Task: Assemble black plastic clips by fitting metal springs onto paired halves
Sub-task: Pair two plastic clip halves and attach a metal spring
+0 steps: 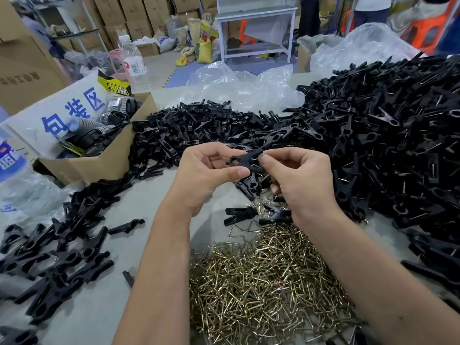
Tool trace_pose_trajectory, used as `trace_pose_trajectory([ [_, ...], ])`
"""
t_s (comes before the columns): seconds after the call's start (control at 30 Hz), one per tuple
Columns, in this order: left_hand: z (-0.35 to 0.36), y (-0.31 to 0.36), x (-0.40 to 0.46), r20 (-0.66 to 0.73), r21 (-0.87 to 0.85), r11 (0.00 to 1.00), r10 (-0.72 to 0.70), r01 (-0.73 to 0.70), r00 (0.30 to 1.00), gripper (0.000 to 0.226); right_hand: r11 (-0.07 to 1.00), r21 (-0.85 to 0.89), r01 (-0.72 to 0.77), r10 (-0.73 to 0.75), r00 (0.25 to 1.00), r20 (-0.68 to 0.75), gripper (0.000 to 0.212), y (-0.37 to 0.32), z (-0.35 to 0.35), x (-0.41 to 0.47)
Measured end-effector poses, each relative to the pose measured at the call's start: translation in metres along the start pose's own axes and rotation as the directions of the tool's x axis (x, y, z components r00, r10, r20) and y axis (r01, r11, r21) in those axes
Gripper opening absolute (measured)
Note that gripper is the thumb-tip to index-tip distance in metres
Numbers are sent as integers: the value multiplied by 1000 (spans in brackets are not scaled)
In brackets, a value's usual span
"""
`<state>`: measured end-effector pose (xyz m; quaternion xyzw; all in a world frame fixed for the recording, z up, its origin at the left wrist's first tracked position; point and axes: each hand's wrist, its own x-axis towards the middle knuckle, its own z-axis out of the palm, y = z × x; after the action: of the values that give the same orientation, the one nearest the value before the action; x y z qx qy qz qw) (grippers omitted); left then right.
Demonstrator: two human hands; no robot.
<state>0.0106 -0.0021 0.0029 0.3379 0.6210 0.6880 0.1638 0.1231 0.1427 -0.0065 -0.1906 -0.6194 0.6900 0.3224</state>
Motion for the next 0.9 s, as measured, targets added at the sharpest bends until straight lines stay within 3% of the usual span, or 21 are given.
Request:
trace_pose_trajectory([
  [0.13,2,1,0,5,9,1000,-2,2,1000,30,998,30,54,-54,998,13,7,2,-2,0],
  [0.37,2,1,-2,30,-12,1000,-13,14,999,29,992,-26,125,-121,985,121,36,1,-10,3],
  [0.43,2,1,-1,34,-33,999,-21,22,999,28,994,109,6,-26,984,179,43,-3,-10,2],
  [0.5,3,2,-1,42,-75,997,-26,29,999,28,946,241,-216,142,946,291,46,-6,-10,2],
  [0.63,9,3,0,83,-125,992,-22,32,996,32,762,320,-564,313,752,581,35,-5,-13,0],
  [0.8,12,9,3,50,-9,1000,9,-9,999,29,677,341,-652,365,700,613,70,-6,-18,5],
  [0.9,17,12,6,86,-49,998,35,-31,996,26,629,359,-690,303,642,704,52,-9,-24,10],
])
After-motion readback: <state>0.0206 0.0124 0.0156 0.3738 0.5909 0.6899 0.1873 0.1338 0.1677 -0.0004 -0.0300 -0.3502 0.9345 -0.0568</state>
